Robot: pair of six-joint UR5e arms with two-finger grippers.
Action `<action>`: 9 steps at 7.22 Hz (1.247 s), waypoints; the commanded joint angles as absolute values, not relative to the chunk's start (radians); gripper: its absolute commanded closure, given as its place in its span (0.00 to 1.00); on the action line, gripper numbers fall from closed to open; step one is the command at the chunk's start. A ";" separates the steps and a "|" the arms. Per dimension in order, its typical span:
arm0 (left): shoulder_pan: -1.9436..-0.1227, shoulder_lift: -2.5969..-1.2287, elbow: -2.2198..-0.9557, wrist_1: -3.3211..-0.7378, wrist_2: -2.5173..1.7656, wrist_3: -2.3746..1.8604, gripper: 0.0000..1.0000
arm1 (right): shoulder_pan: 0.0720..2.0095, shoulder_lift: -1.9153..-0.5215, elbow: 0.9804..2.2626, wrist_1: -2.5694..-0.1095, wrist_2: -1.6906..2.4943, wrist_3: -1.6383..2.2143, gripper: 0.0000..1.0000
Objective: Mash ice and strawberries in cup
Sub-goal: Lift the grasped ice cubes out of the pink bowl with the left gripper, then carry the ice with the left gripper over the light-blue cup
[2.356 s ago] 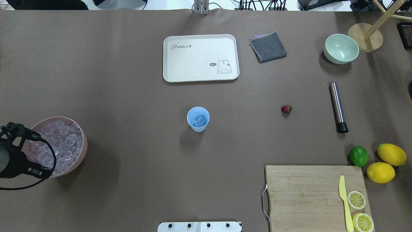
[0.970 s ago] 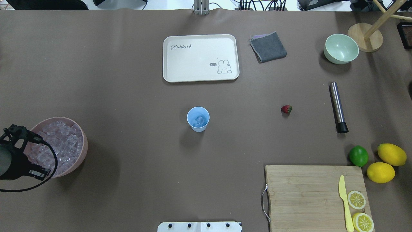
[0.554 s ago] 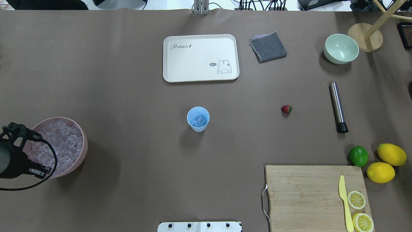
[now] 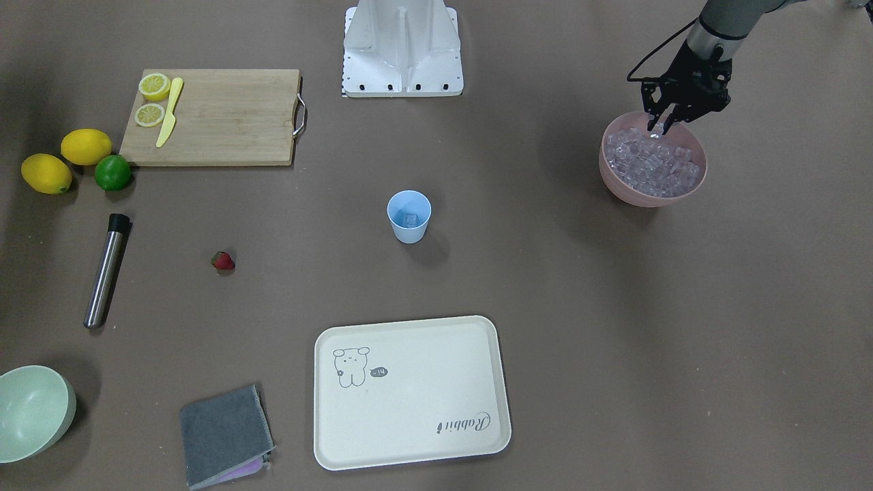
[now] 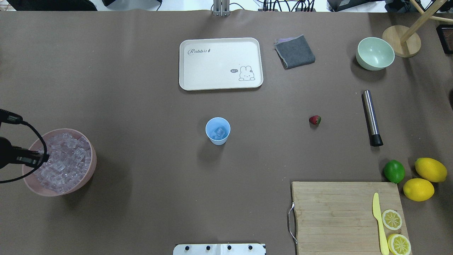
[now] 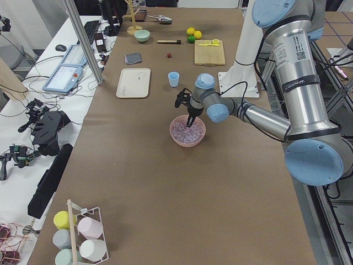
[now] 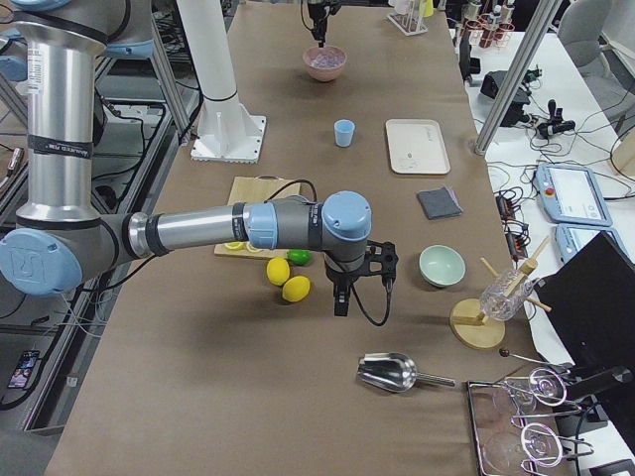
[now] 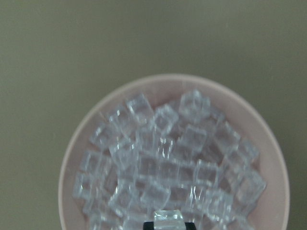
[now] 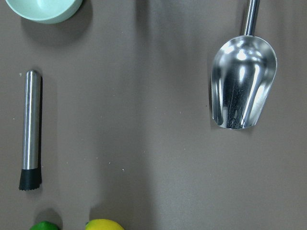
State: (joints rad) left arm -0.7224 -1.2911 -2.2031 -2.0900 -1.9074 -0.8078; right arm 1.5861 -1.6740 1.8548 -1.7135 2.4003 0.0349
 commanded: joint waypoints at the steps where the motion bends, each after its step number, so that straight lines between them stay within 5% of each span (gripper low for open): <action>1: -0.753 -1.519 -2.142 -2.112 -1.904 -0.824 1.00 | 1.586 -1.680 1.855 -1.709 2.405 0.032 0.00; 4: -0.729 -1.909 -1.972 -2.100 -1.902 -0.989 1.00 | 1.586 -1.686 1.845 -1.692 2.402 0.026 0.00; 9: -0.448 -2.140 -1.774 -2.094 -1.596 -1.074 1.00 | 1.585 -1.681 1.847 -1.681 2.405 0.034 0.00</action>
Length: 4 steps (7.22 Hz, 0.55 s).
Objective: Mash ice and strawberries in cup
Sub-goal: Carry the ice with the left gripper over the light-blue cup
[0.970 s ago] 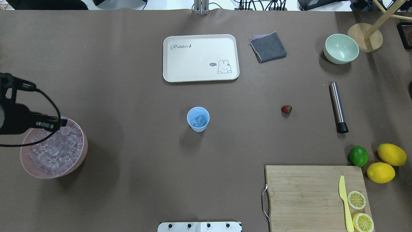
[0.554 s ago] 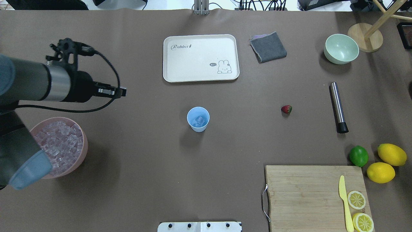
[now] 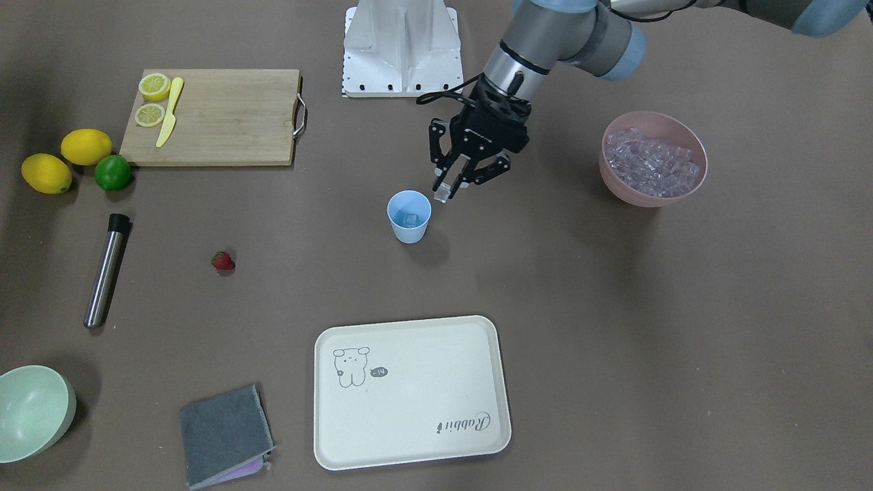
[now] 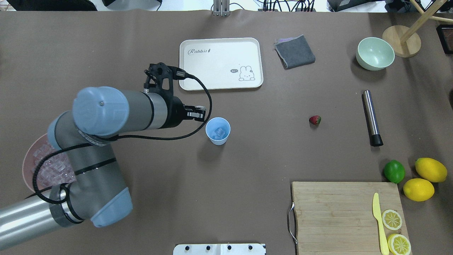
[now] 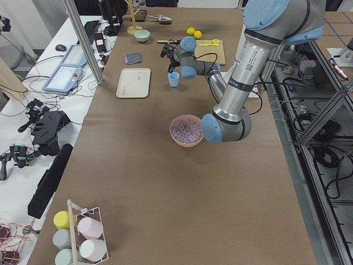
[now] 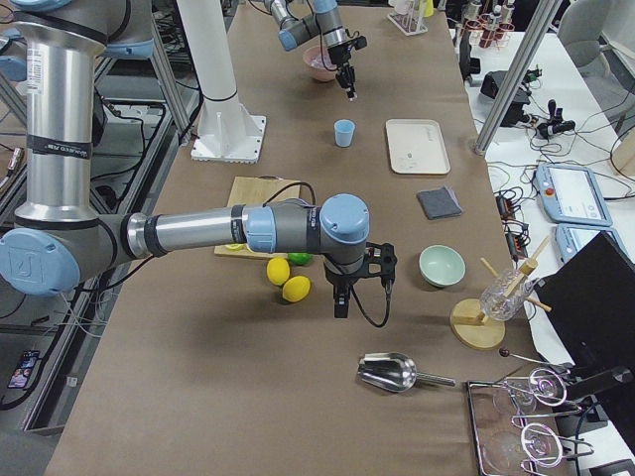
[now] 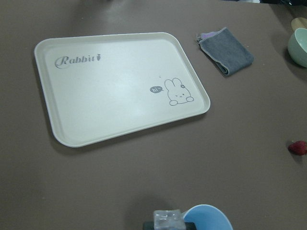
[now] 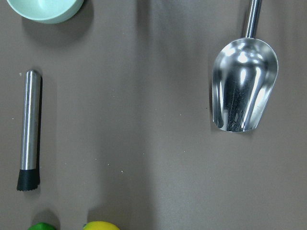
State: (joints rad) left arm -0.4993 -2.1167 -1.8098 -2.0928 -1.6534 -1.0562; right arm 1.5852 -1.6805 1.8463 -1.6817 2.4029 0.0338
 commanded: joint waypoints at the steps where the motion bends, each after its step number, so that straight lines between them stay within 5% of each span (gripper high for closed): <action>1: -0.413 -2.158 -1.747 -2.094 -1.542 -1.074 1.00 | 1.586 -1.681 1.845 -1.681 2.404 0.034 0.00; 4: -0.410 -2.184 -1.691 -2.095 -1.532 -1.072 1.00 | 1.586 -1.683 1.845 -1.681 2.405 0.035 0.00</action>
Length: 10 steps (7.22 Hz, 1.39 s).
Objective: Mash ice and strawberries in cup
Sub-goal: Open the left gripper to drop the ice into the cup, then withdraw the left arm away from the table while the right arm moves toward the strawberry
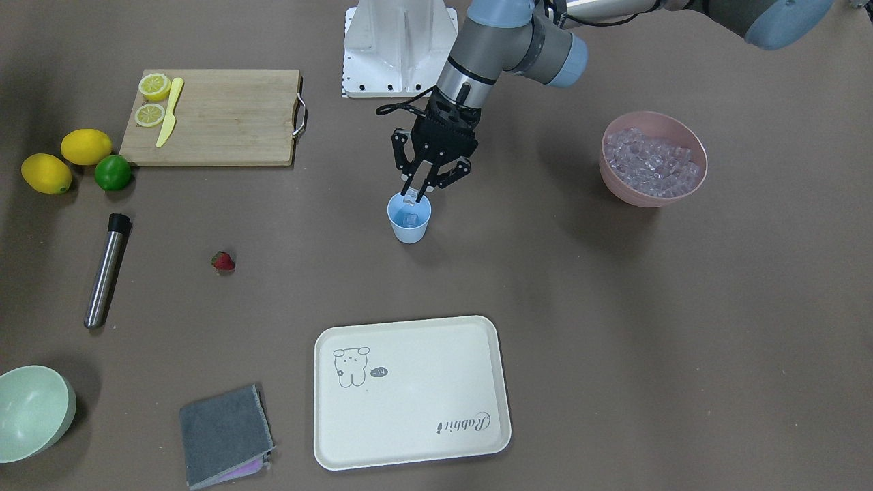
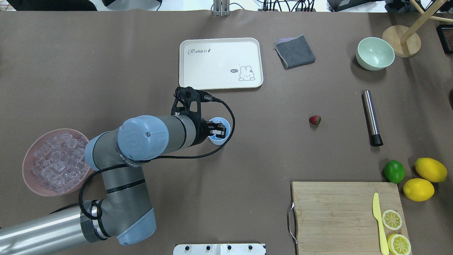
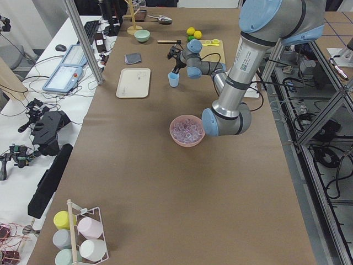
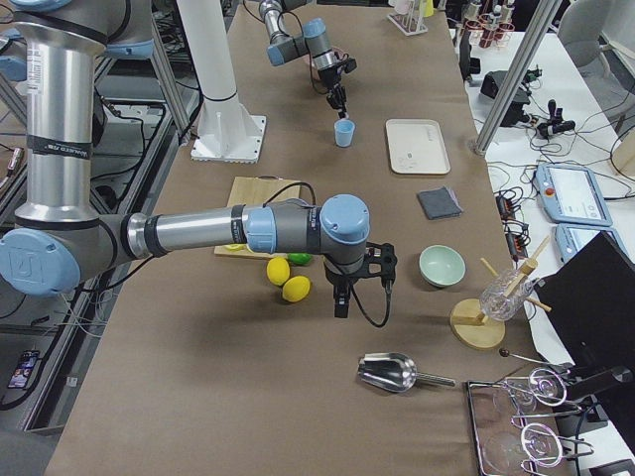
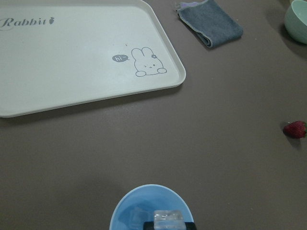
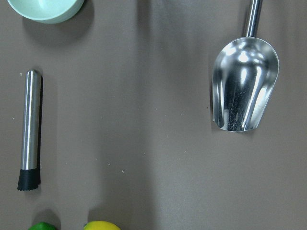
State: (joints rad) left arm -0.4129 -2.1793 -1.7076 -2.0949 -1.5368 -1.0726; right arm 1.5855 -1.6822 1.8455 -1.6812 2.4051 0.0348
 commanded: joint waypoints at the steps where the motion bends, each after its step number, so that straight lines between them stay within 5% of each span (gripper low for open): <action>1: -0.411 -2.184 -1.683 -2.095 -1.532 -1.072 1.00 | 1.586 -1.683 1.845 -1.681 2.405 0.035 0.00; 2: -0.411 -2.190 -1.681 -2.094 -1.531 -1.069 0.15 | 1.585 -1.680 1.845 -1.681 2.405 0.034 0.00; 3: -0.411 -2.192 -1.684 -2.094 -1.519 -1.068 0.02 | 1.585 -1.674 1.845 -1.681 2.405 0.035 0.00; 6: -0.477 -2.181 -1.715 -2.077 -1.573 -1.058 0.02 | 1.545 -1.556 1.847 -1.681 2.405 0.087 0.00; 8: -0.634 -2.113 -1.909 -1.810 -1.737 -0.880 0.02 | 1.413 -1.441 1.850 -1.680 2.396 0.281 0.00; 10: -0.838 -2.019 -1.944 -1.735 -1.900 -0.761 0.02 | 1.309 -1.347 1.850 -1.667 2.393 0.331 0.00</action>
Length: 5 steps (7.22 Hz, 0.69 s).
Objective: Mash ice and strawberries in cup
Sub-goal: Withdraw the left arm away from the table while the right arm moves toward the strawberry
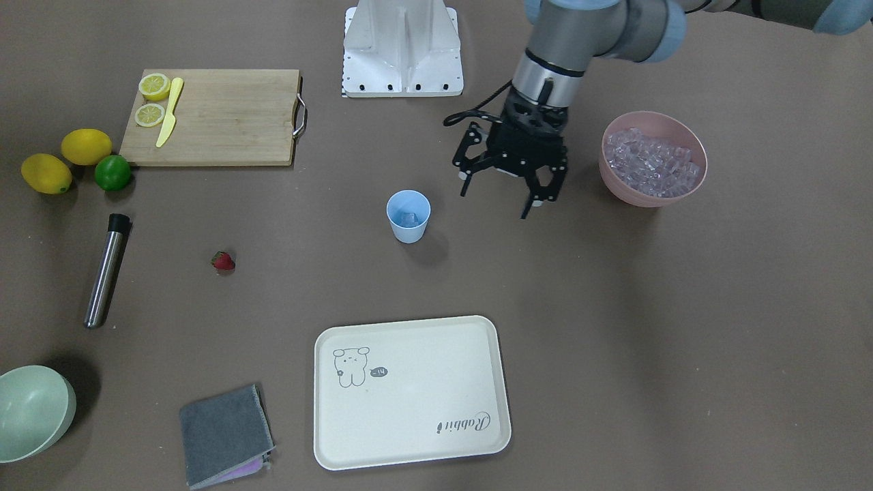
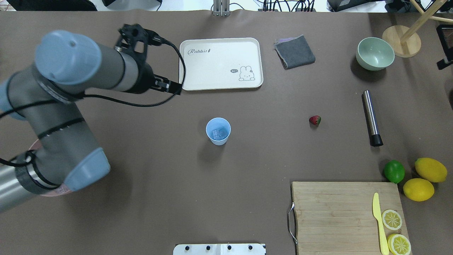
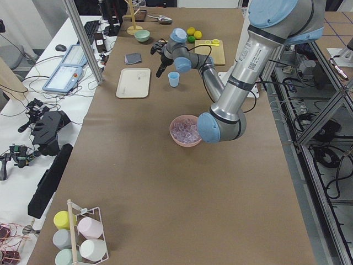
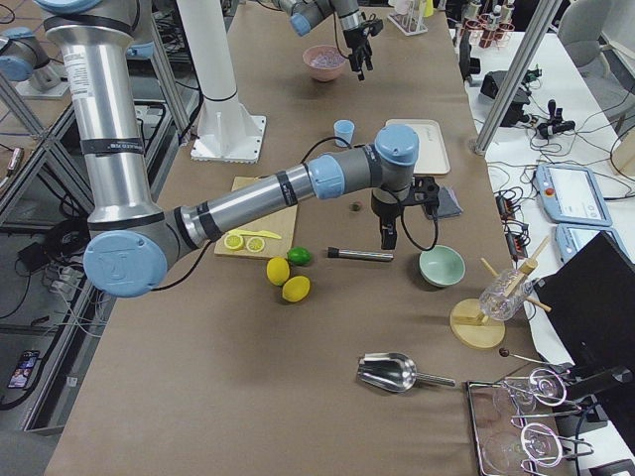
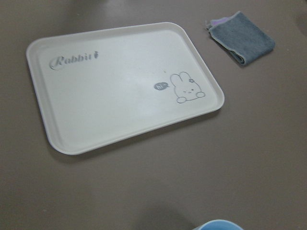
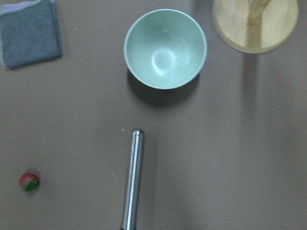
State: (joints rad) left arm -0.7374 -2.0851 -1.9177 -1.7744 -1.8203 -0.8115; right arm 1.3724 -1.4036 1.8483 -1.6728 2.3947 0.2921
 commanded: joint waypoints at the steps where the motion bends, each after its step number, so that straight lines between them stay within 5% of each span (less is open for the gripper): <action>1: -0.862 -1.932 -1.945 -1.829 -1.863 -0.746 0.02 | 1.263 -1.306 1.847 -1.667 2.381 0.412 0.00; 5: -1.094 -1.833 -1.830 -1.916 -2.044 -0.727 0.02 | 1.064 -1.255 1.813 -1.499 2.196 0.631 0.00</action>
